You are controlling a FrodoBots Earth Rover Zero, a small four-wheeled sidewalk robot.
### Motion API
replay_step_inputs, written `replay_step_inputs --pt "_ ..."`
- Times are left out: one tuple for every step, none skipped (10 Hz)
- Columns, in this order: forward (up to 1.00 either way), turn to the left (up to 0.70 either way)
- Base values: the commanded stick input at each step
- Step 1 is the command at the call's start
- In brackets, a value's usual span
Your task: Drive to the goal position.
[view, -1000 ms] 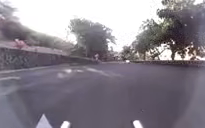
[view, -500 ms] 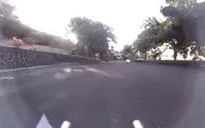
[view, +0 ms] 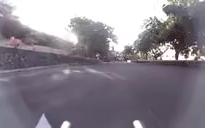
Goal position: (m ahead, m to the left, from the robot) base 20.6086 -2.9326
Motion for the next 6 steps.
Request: replay_step_inputs --pt "0.67 -0.18" --pt "0.67 0.02" --pt "0.67 0.02" --pt "0.67 0.02" --pt "0.67 0.02" --pt "0.67 0.02"
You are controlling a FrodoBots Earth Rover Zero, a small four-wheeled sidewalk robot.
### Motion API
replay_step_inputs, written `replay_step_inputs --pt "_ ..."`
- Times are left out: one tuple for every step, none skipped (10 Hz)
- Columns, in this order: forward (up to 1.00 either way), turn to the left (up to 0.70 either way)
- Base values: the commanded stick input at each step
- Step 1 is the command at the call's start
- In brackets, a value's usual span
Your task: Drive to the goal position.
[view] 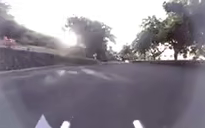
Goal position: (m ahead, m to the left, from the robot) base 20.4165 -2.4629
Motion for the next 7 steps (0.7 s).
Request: replay_step_inputs --pt "0.67 0.02" --pt "0.67 0.02" --pt "0.67 0.02" --pt "0.67 0.02" --pt "0.67 -0.18" --pt "0.67 -0.08" --pt "0.67 0.02"
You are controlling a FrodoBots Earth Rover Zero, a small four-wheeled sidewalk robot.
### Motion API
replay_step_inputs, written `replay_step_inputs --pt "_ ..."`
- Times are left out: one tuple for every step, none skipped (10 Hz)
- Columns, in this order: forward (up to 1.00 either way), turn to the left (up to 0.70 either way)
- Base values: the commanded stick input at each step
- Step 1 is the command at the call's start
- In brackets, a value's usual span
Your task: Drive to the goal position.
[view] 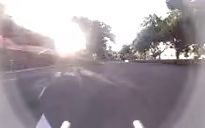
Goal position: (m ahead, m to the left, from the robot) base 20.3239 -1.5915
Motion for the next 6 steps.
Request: replay_step_inputs --pt "0.67 0.02" --pt "0.67 0.02" --pt "0.67 0.02" --pt "0.67 0.02" --pt "0.67 0.02" --pt "0.67 0.02"
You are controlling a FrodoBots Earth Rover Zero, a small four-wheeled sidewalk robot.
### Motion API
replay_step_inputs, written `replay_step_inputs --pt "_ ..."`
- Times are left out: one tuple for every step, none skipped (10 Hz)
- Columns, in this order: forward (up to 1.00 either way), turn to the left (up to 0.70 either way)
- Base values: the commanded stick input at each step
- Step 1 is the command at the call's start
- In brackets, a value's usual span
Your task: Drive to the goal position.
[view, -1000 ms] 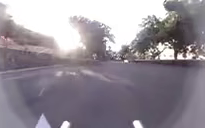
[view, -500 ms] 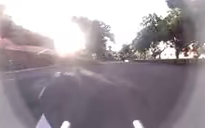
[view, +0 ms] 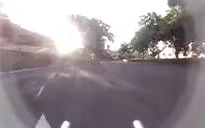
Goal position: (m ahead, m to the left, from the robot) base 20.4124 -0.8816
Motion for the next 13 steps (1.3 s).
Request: replay_step_inputs --pt "0.67 0.02" --pt "0.67 0.02" --pt "0.67 0.02" --pt "0.67 0.02" --pt "0.67 0.02" --pt "0.67 0.02" --pt "0.67 0.02" --pt "0.67 0.02" --pt "0.67 0.02" --pt "0.67 0.02" --pt "0.67 0.02" --pt "0.67 0.02" --pt "0.67 0.02"
